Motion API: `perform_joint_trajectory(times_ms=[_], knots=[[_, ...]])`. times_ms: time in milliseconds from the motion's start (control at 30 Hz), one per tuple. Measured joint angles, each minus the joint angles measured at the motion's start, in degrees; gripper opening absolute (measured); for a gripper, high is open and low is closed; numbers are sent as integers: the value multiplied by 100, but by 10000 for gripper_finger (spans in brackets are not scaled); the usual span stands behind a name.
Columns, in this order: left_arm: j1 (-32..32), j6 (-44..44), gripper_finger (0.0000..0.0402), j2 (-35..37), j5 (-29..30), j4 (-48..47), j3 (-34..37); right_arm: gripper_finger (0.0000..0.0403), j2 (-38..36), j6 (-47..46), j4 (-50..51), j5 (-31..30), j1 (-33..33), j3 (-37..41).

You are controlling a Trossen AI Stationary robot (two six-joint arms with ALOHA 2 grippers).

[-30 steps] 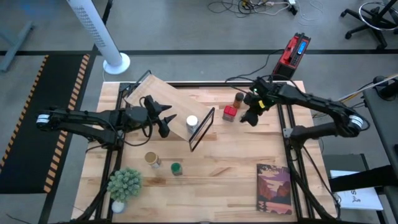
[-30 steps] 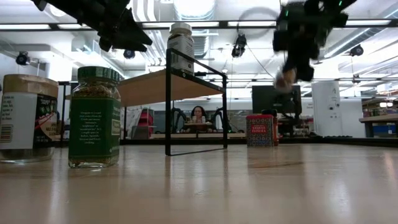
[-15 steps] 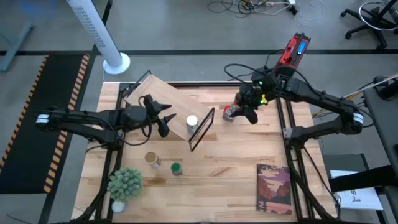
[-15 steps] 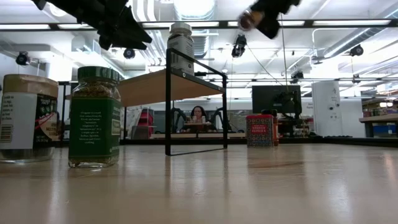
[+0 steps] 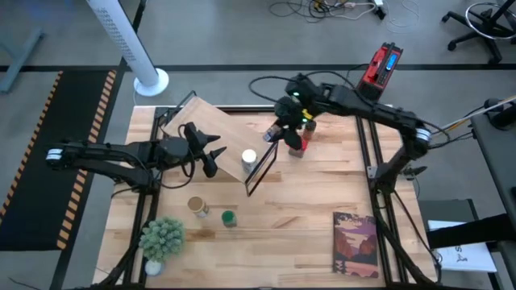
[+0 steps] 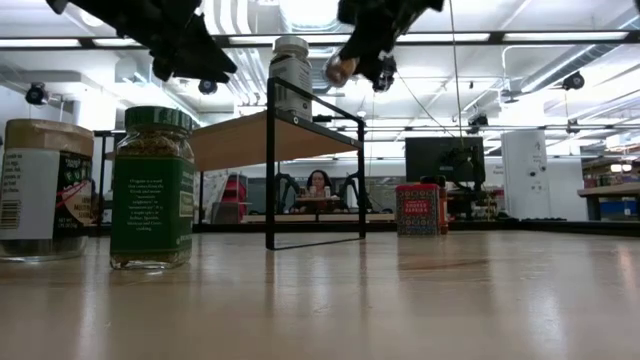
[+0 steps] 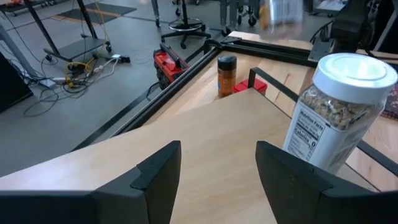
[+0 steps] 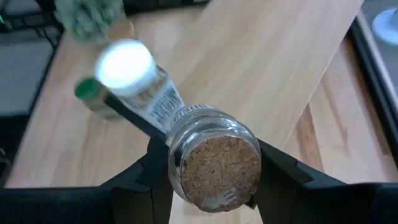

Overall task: Shelf spices
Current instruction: Put the brown seasoning bottle on the shelf

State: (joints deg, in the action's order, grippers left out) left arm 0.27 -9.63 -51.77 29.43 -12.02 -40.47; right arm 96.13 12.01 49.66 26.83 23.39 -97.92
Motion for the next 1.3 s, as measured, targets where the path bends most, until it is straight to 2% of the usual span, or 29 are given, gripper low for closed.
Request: perform_joint_trajectory(times_ms=[200, 333, 433, 800, 967, 1300], knots=[[0, -126, 202, 184, 2, -167, 0, 153, 769, 413, 443, -11, -51, -760], [0, -245, 206, 358, 2, -284, 0, 153, 1135, 765, 824, -420, -183, -1226], [0, -328, 208, 463, 2, -351, 0, 153, 1324, 990, 997, -491, -256, -1464], [-2, -445, 201, 493, 0, -596, -2, 153, 1508, 1627, 1148, -796, -391, -1502], [-2, -445, 206, 498, 0, -598, -2, 153, 1516, 1677, 1141, -1139, -402, -1502], [-2, -444, 202, 498, 0, -594, -2, 154, 1516, 1694, 1140, -1191, -458, -1496]])
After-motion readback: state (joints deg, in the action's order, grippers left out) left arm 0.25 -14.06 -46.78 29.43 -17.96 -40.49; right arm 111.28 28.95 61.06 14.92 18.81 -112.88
